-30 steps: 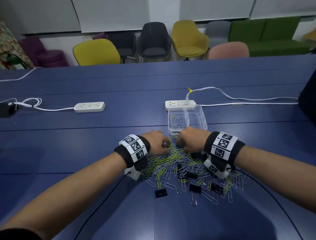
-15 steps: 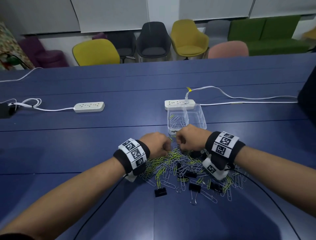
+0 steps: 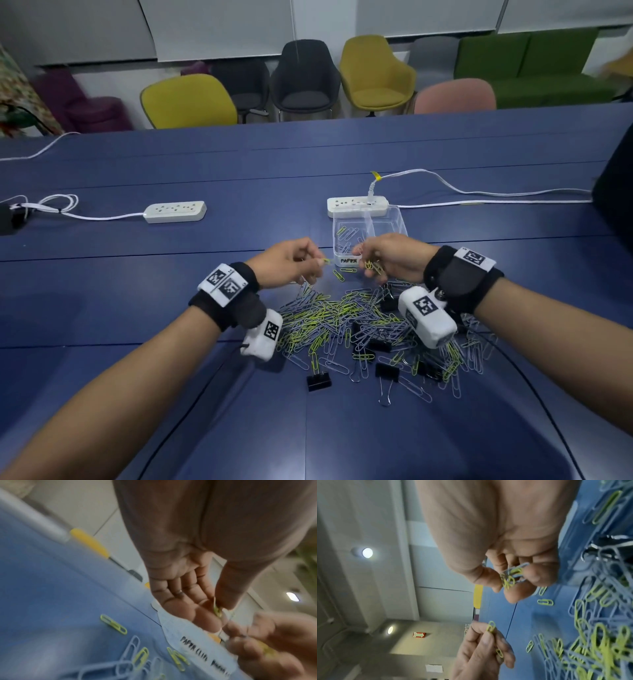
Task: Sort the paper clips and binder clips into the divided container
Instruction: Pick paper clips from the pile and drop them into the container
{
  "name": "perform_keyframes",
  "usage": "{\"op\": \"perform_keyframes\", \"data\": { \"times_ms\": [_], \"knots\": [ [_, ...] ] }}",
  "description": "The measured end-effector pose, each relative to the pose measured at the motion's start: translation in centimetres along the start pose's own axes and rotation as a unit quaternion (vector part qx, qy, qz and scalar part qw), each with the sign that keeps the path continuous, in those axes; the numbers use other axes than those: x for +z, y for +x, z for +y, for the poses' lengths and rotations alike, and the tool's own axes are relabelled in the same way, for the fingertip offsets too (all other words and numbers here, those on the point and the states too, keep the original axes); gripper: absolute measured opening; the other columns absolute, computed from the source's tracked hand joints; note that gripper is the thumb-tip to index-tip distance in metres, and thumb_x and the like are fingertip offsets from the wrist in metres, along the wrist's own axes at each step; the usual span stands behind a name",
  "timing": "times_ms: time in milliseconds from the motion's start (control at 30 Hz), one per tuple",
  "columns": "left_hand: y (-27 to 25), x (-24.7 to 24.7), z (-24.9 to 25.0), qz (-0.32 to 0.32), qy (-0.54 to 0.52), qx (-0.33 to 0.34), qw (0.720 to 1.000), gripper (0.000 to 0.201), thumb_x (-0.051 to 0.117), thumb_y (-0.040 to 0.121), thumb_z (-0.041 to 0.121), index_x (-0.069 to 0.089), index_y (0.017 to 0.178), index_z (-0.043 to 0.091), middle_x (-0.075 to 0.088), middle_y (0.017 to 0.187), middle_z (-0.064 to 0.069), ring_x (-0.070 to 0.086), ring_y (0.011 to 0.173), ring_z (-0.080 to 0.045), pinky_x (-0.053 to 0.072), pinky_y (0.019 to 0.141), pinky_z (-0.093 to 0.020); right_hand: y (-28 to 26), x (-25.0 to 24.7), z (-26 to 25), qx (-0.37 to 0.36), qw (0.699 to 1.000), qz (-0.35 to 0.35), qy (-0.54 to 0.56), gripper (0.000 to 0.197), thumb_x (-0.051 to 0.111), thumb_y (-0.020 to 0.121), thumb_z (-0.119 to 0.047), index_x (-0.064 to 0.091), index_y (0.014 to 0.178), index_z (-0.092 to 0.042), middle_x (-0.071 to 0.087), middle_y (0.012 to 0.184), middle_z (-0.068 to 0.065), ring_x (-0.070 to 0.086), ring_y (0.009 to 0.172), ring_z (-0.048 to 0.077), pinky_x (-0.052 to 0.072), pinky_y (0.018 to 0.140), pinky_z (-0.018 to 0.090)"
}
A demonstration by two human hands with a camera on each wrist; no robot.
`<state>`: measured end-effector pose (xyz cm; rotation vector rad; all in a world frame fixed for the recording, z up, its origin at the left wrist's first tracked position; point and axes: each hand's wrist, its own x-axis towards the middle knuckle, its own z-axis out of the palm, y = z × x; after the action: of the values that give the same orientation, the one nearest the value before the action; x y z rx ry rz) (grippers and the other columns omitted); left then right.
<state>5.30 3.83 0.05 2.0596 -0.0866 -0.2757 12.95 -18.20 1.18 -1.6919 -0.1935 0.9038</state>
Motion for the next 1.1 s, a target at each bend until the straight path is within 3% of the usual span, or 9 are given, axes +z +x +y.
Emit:
{"op": "perform_keyframes", "data": {
  "times_ms": [200, 267, 367, 467, 533, 633, 767, 900, 1100],
  "knots": [
    [-0.9, -1.1, -1.0, 0.044, -0.316, -0.007, 0.948, 0.006, 0.045, 0.083, 0.017, 0.049, 0.082, 0.013, 0.053, 0.067, -0.003, 0.05, 0.056, -0.016, 0.042, 0.051, -0.025, 0.1, 0.7, -0.8, 0.043, 0.999, -0.033, -0.002, 0.023, 0.045, 0.087, -0.03, 0.041, 0.067, -0.02, 0.044, 0.061, 0.0, 0.033, 0.045, 0.013, 0.021, 0.036, 0.017],
    [-1.3, -1.6, -1.4, 0.038, -0.37, -0.026, 0.928, 0.01, 0.04, 0.076, 0.021, 0.047, 0.075, 0.014, 0.046, 0.064, -0.003, 0.041, 0.051, -0.016, 0.03, 0.048, -0.025, 0.3, 1.4, -0.7, 0.033, 0.997, -0.034, -0.061, 0.035, 0.047, 0.091, -0.036, 0.036, 0.061, -0.023, 0.041, 0.059, -0.003, 0.03, 0.044, 0.012, 0.018, 0.04, 0.019],
    [-1.8, -2.0, -2.1, 0.035, -0.402, -0.062, 0.913, 0.025, 0.034, 0.087, 0.03, 0.041, 0.067, 0.016, 0.036, 0.059, 0.0, 0.029, 0.045, -0.013, 0.017, 0.047, -0.025, 0.2, 2.8, -0.5, -0.008, 0.976, -0.07, -0.206, 0.044, 0.047, 0.097, -0.042, 0.037, 0.059, -0.022, 0.036, 0.055, -0.005, 0.026, 0.043, 0.011, 0.02, 0.046, 0.024],
    [-2.2, -2.1, -2.5, 0.043, -0.264, -0.142, 0.953, 0.042, 0.035, 0.099, 0.041, 0.035, 0.063, 0.021, 0.027, 0.051, 0.006, 0.022, 0.04, -0.01, 0.012, 0.044, -0.022, 0.1, 4.1, -0.4, -0.117, 0.859, -0.077, -0.492, 0.043, 0.039, 0.101, -0.046, 0.043, 0.066, -0.02, 0.042, 0.06, -0.005, 0.037, 0.052, 0.013, 0.031, 0.054, 0.027],
    [-2.7, -1.8, -2.5, 0.032, 0.039, -0.144, 0.988, 0.044, 0.039, 0.1, 0.043, 0.04, 0.062, 0.021, 0.033, 0.052, 0.006, 0.029, 0.045, -0.012, 0.021, 0.045, -0.023, 0.4, 4.7, -0.2, -0.16, 0.788, -0.065, -0.591, 0.029, 0.037, 0.102, -0.039, 0.049, 0.08, -0.024, 0.056, 0.076, -0.001, 0.05, 0.069, 0.017, 0.039, 0.067, 0.031],
    [-3.6, -1.0, -2.5, -0.006, 0.32, -0.102, 0.942, 0.037, 0.046, 0.097, 0.046, 0.054, 0.069, 0.024, 0.048, 0.06, 0.009, 0.045, 0.057, -0.006, 0.033, 0.054, -0.022, 0.6, 5.1, -0.3, -0.169, 0.771, -0.066, -0.61, 0.022, 0.035, 0.103, -0.027, 0.056, 0.111, -0.024, 0.064, 0.103, 0.004, 0.053, 0.083, 0.02, 0.042, 0.076, 0.032],
    [-4.0, -0.3, -2.6, -0.012, 0.339, -0.068, 0.938, 0.024, 0.065, 0.084, 0.051, 0.063, 0.092, 0.028, 0.045, 0.061, 0.011, 0.045, 0.057, -0.005, 0.031, 0.052, -0.024, 0.9, 4.7, -0.5, -0.159, 0.737, -0.024, -0.656, 0.024, 0.047, 0.096, -0.042, 0.061, 0.106, -0.025, 0.064, 0.103, 0.001, 0.059, 0.097, 0.022, 0.044, 0.08, 0.031],
    [-3.3, 0.2, -3.2, -0.029, 0.363, -0.061, 0.929, 0.029, 0.073, 0.076, 0.052, 0.063, 0.092, 0.029, 0.05, 0.07, 0.011, 0.053, 0.07, -0.014, 0.043, 0.063, -0.028, 0.7, 4.3, 0.0, -0.115, 0.709, -0.016, -0.695, 0.043, 0.073, 0.075, -0.053, 0.064, 0.11, -0.029, 0.061, 0.105, -0.003, 0.056, 0.096, 0.018, 0.042, 0.075, 0.029],
    [-2.8, 0.8, -3.0, -0.042, 0.358, -0.046, 0.931, 0.019, 0.067, 0.085, 0.044, 0.062, 0.083, 0.026, 0.05, 0.065, 0.011, 0.049, 0.064, -0.009, 0.037, 0.061, -0.024, 0.8, 4.4, 0.9, -0.127, 0.739, -0.013, -0.661, 0.022, 0.074, 0.08, -0.037, 0.068, 0.095, -0.022, 0.067, 0.102, -0.002, 0.058, 0.088, 0.017, 0.042, 0.069, 0.026]
  ]
}}
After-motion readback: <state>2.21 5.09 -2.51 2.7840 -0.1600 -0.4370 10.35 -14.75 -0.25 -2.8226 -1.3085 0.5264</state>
